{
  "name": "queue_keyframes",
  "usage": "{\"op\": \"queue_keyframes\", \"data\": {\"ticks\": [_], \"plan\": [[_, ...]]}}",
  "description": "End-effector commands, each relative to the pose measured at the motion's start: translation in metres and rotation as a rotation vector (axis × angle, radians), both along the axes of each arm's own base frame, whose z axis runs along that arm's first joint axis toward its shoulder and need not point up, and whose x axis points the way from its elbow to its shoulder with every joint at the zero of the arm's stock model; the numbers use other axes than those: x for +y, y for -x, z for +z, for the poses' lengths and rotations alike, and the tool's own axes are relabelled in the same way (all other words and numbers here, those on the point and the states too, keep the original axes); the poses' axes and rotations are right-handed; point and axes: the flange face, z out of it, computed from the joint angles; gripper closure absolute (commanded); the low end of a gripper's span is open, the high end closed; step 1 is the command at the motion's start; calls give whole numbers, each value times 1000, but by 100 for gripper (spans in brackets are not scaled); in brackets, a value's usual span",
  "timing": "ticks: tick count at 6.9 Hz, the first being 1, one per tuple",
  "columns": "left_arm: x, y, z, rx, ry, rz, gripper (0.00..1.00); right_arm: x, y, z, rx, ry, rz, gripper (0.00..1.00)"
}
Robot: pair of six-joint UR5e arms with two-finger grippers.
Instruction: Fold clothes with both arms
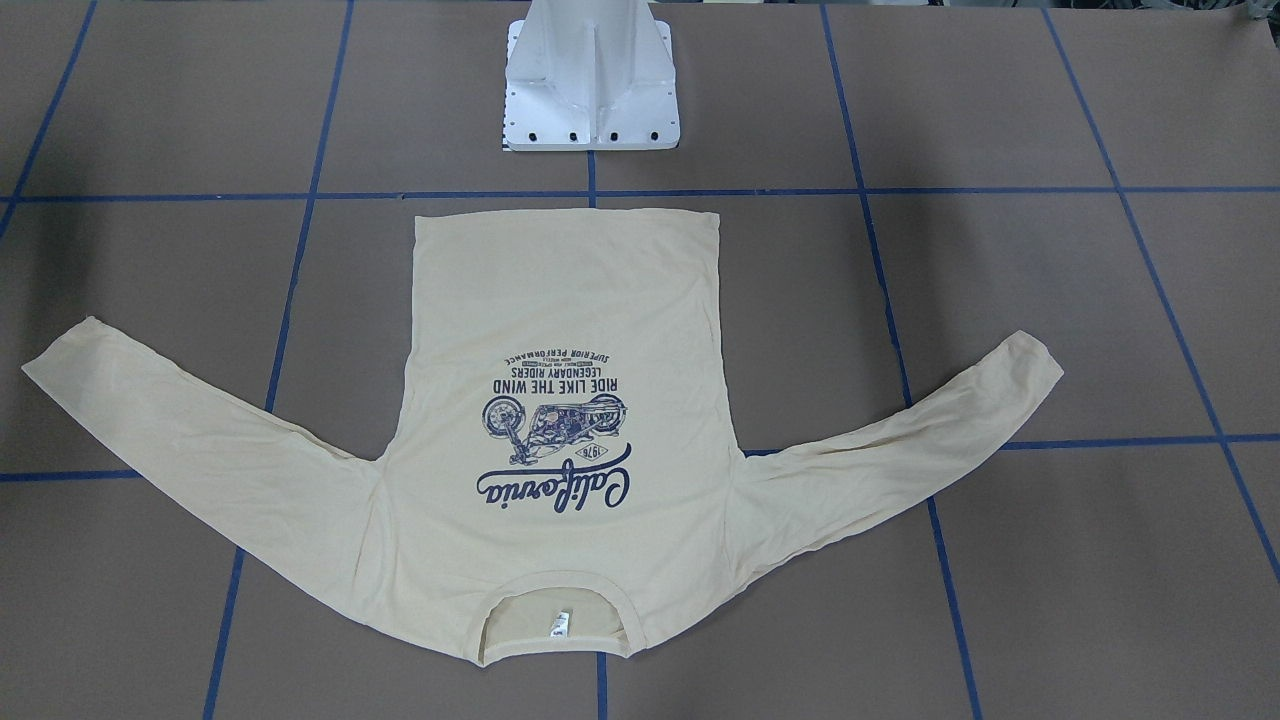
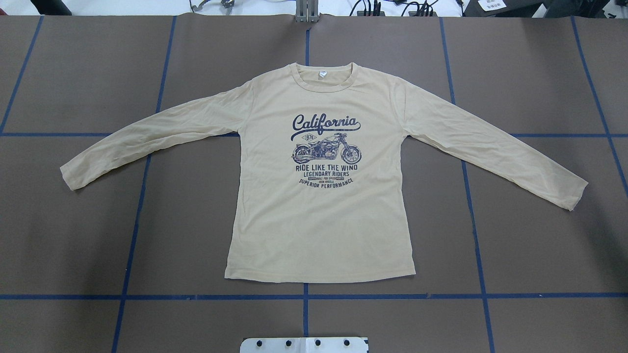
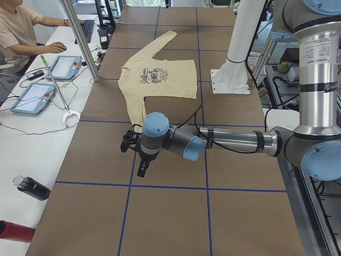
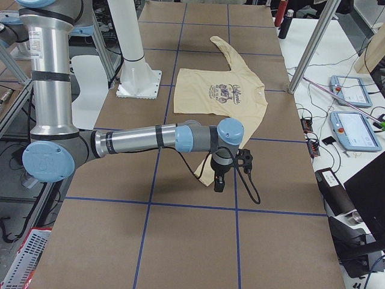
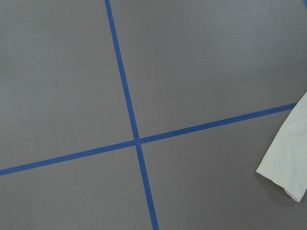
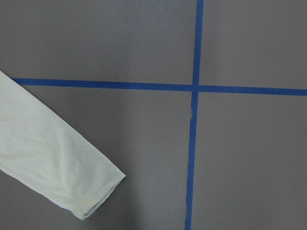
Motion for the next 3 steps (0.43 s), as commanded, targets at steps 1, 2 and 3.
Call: {"op": "queue_keyframes", "data": {"ticks": [1,2,3], "plan": [[-2,1,-9,5,-39,-1,0,1,-1,2,1,5,2,0],[-1,1,-6,0,-33,-6,0,-3,0,5,3,12,3,0],[3,2,-5,0,-38,-6,0,-1,0,3,0,8,4,0]]}}
